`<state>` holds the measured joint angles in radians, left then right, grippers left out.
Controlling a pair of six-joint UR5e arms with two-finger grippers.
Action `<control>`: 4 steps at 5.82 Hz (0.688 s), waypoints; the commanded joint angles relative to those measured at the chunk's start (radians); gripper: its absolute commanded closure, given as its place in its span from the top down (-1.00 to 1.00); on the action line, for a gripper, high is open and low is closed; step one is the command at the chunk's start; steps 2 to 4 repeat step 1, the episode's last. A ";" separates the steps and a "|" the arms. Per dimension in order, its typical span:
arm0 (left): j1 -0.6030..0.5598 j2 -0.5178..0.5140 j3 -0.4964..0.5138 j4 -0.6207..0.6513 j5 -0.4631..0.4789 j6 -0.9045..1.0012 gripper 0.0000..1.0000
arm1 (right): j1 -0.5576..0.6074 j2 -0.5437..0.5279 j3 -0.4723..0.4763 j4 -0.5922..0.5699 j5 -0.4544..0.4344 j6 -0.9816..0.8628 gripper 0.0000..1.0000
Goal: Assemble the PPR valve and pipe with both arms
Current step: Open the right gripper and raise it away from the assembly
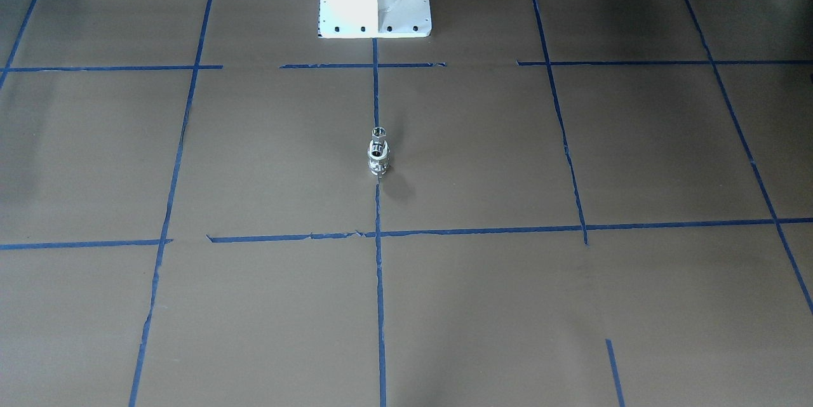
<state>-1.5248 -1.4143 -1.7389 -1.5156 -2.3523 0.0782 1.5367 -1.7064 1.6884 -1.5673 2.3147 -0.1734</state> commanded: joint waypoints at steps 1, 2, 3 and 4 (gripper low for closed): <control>0.000 0.000 0.001 0.000 -0.001 0.000 1.00 | -0.001 0.001 0.001 0.001 0.002 0.000 1.00; 0.000 0.000 0.001 0.000 -0.001 0.000 1.00 | -0.001 0.001 0.001 0.001 0.002 0.000 1.00; 0.000 0.000 0.001 0.000 -0.001 0.000 1.00 | -0.001 0.001 0.001 0.001 0.002 0.000 1.00; 0.000 0.000 0.001 0.000 -0.001 0.000 1.00 | -0.001 0.001 0.001 0.001 0.002 0.000 1.00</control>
